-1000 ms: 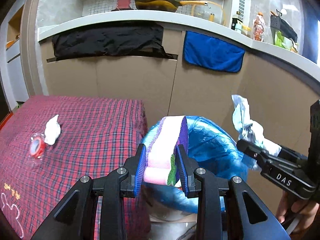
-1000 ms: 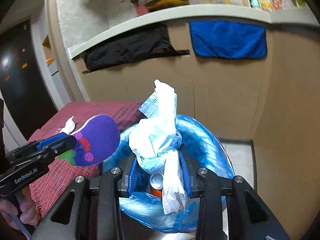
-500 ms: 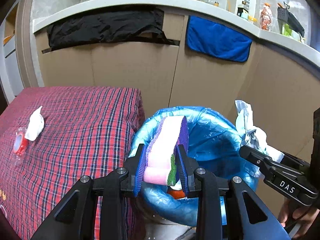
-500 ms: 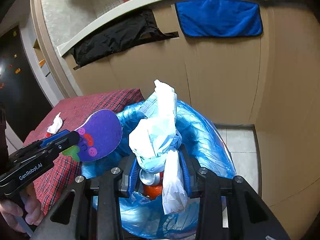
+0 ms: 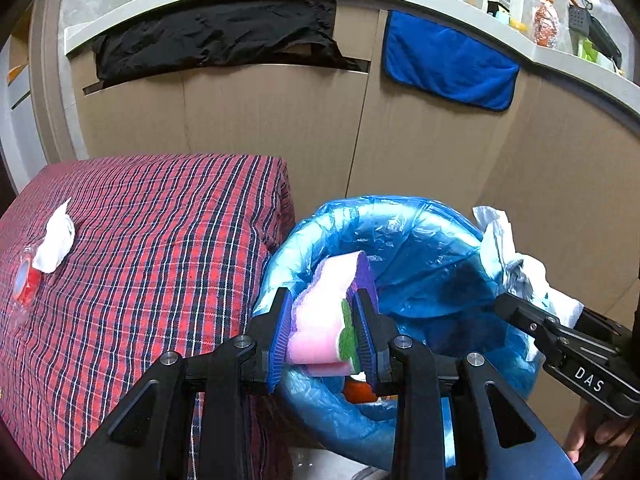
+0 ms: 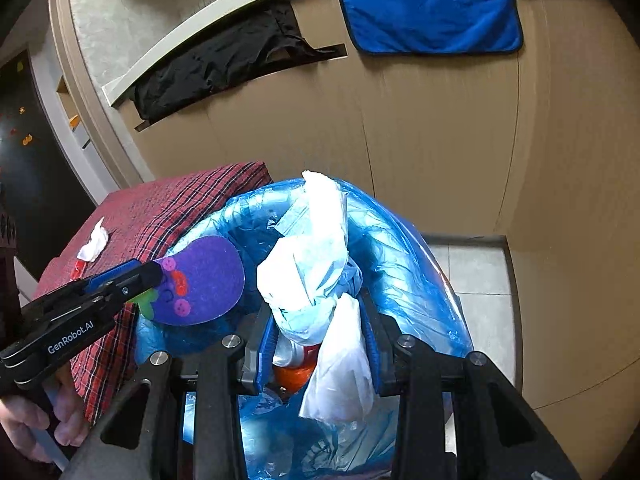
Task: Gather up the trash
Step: 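Open both tools to drop the box and tissues into the bin, then move both open tools back to the bed toward the tape roll and tissue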
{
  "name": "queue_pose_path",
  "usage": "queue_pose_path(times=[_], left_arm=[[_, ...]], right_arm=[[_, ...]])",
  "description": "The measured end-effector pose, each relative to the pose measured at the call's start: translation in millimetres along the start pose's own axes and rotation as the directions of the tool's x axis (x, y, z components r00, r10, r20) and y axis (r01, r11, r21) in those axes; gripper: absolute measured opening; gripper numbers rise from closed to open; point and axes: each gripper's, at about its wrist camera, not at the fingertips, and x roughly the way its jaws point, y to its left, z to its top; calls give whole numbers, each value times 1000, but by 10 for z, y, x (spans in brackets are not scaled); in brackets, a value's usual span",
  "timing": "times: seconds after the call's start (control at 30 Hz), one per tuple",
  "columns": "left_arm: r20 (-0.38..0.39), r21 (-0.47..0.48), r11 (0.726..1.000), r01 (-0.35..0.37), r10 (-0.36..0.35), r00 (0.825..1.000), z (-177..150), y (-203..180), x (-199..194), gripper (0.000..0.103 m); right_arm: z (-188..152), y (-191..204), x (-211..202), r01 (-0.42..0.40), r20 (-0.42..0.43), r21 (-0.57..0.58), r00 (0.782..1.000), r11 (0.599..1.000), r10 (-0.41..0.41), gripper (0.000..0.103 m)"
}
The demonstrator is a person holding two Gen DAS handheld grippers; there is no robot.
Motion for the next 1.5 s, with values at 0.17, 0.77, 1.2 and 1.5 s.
queue_pose_path(times=[0.17, 0.77, 1.2, 1.5], left_arm=[[-5, -19, 1000, 5, -5, 1000, 18, 50, 43, 34], [136, -114, 992, 60, -44, 990, 278, 573, -630, 42], [319, -132, 981, -144, 180, 931, 111, 1740, -1564, 45], [265, -206, 955, -214, 265, 927, -114, 2625, -1617, 46]], right_arm=[[2, 33, 27, 8, -4, -10, 1000, 1000, -8, 35], [117, 466, -413, 94, 132, -161, 989, 982, -73, 52], [290, 1545, -719, 77, 283, -253, 959, 964, -2, 52], [349, 2411, -504, 71, 325, -329, 945, 942, 42, 52]])
